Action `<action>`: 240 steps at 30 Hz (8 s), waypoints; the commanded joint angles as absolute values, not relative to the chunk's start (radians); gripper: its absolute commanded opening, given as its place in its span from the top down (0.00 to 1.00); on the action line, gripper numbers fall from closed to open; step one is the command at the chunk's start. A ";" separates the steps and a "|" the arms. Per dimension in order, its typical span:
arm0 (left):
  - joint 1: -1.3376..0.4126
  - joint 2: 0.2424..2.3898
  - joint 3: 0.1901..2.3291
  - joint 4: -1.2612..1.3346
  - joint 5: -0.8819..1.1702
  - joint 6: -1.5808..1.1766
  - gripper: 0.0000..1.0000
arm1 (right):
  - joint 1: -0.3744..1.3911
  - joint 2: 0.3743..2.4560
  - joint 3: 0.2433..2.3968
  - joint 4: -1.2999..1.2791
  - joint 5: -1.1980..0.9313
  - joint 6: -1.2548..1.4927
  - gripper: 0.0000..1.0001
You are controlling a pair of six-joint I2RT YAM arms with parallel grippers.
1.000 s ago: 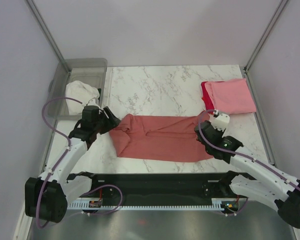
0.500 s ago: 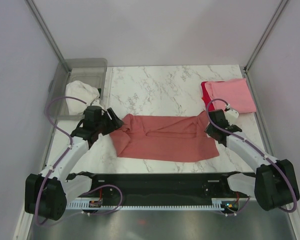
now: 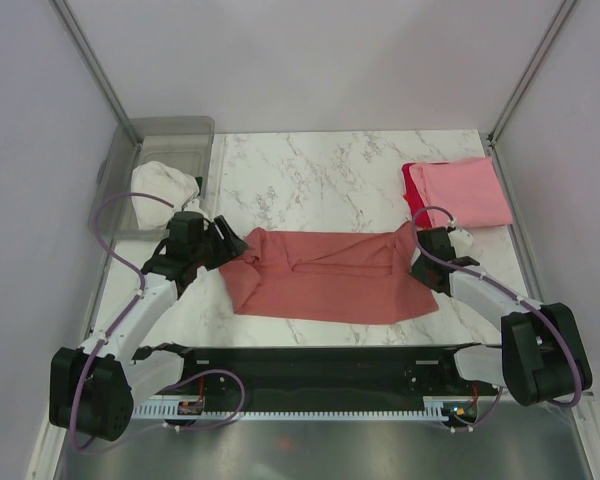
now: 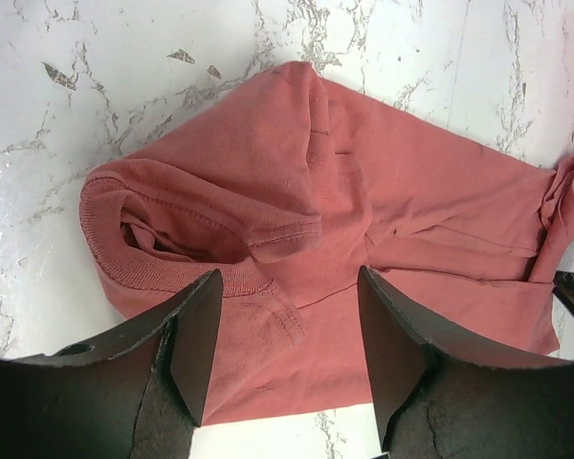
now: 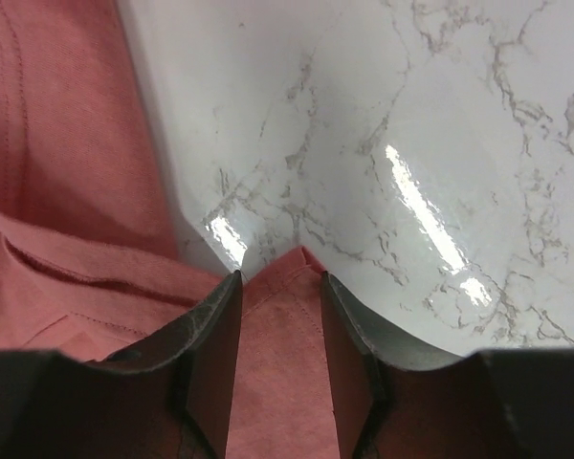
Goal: Fold and stack the t-shirts
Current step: Flatten the tshirt out
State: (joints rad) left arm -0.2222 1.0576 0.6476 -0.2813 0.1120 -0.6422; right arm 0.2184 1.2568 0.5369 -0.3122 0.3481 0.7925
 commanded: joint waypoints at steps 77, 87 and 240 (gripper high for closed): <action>-0.455 1.482 1.023 -0.514 -0.298 -0.548 0.98 | 0.153 0.833 0.603 -0.538 0.443 0.755 1.00; -0.196 1.209 0.818 -0.457 -0.264 -0.704 0.19 | 0.153 0.695 0.586 -0.611 0.560 0.848 1.00; -0.449 0.612 0.707 -0.583 0.201 -0.592 0.98 | 0.072 0.591 0.425 -0.489 0.094 0.698 1.00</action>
State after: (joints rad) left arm -0.4458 0.6212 0.7429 -0.5549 0.1360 -0.5179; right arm 0.0746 0.6567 0.4450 -0.4042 0.0463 0.6746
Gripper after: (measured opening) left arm 0.029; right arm 0.012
